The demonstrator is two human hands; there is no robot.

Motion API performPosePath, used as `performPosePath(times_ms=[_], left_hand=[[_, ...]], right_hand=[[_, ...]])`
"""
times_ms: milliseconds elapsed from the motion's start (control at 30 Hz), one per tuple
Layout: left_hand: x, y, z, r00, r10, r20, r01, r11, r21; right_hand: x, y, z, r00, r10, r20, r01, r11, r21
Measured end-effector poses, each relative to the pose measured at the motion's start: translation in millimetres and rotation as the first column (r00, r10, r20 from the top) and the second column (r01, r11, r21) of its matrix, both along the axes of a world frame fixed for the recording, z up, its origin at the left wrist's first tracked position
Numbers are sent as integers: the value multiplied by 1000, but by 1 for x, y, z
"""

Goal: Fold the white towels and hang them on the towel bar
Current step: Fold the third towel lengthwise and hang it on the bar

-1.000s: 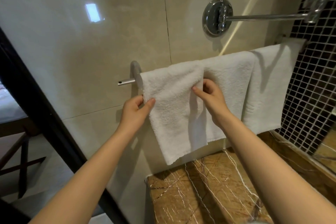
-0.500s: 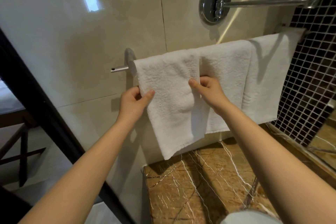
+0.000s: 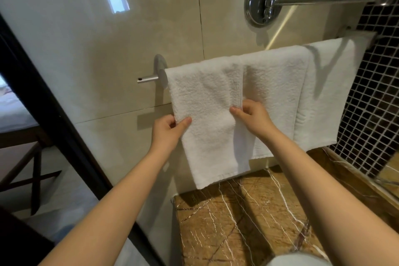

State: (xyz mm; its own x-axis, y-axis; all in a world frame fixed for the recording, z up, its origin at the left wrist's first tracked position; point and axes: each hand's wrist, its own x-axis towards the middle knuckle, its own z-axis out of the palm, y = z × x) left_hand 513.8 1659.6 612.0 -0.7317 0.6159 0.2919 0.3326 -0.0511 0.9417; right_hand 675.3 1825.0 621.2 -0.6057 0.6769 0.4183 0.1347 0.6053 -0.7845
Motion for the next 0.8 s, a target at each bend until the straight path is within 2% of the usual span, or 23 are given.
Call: performPosePath(times_ms=[167,367,633,800], left_hand=[[1,0,-7,998,-38,47,39,999,-17],[0,3,-20,991,-73,111,86,989,-122],[-3,4,-29,996,77,49,-73,994,-79],[-4,-1,-32,999,6,46,-4,999,-44]], right_hand=[[7,-3,-17,998,30,49,-28,999,-29],[8,-7,-28,992,16,126,-17,1000,7],[6,-2,-40,988,-54,142,49,998,38],[6,-4,-49,988,-19,156,25,999,-36]])
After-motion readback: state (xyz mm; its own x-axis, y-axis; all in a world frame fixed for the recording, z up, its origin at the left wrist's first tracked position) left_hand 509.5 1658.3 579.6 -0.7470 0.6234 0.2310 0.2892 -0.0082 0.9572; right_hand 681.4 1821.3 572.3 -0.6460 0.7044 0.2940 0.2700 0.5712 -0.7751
